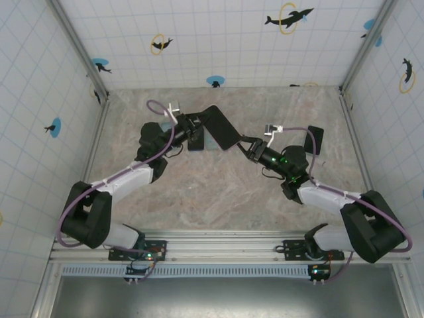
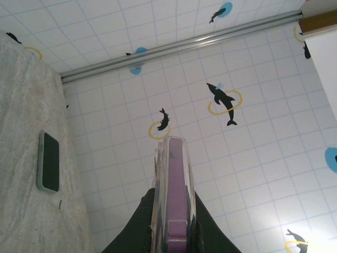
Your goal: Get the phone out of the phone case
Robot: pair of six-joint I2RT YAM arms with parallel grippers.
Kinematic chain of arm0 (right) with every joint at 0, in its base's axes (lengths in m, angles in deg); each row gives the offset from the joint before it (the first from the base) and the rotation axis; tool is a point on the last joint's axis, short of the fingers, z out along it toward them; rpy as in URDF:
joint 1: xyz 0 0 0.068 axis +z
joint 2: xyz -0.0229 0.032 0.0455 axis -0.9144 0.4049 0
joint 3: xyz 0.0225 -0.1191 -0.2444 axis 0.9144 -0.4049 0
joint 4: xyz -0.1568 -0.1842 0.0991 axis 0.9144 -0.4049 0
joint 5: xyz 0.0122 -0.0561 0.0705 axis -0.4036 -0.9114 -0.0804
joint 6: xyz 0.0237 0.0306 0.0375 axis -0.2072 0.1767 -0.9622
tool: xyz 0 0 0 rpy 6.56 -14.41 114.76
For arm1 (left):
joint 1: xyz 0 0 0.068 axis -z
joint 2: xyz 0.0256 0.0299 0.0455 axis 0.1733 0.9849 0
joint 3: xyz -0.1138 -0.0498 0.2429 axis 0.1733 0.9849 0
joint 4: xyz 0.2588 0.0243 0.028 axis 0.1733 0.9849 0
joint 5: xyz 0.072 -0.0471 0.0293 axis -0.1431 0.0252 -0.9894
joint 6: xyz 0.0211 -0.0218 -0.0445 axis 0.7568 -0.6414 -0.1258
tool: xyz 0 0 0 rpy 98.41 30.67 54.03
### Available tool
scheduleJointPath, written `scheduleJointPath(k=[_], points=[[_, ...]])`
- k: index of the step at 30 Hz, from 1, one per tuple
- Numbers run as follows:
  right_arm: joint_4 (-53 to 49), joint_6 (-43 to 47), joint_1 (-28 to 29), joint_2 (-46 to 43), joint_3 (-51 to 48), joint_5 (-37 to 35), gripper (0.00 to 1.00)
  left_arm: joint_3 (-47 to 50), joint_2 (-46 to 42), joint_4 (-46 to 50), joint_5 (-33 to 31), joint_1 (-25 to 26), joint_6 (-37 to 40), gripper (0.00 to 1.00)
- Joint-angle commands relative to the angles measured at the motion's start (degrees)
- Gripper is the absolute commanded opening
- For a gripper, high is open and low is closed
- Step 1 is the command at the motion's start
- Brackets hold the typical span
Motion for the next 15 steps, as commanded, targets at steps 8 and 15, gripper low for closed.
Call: scheduleJointPath(k=[8, 15], points=[[12.8, -9.4, 0.8, 2.1, -0.5, -0.7, 0.18, 0.2, 5.1, -7.2, -3.3, 2.0, -5.3, 0.0], [15.1, -12.0, 0.5, 2.9, -0.9, -2.0, 0.0, 0.2, 6.6, -4.7, -3.8, 2.0, -4.6, 0.11]])
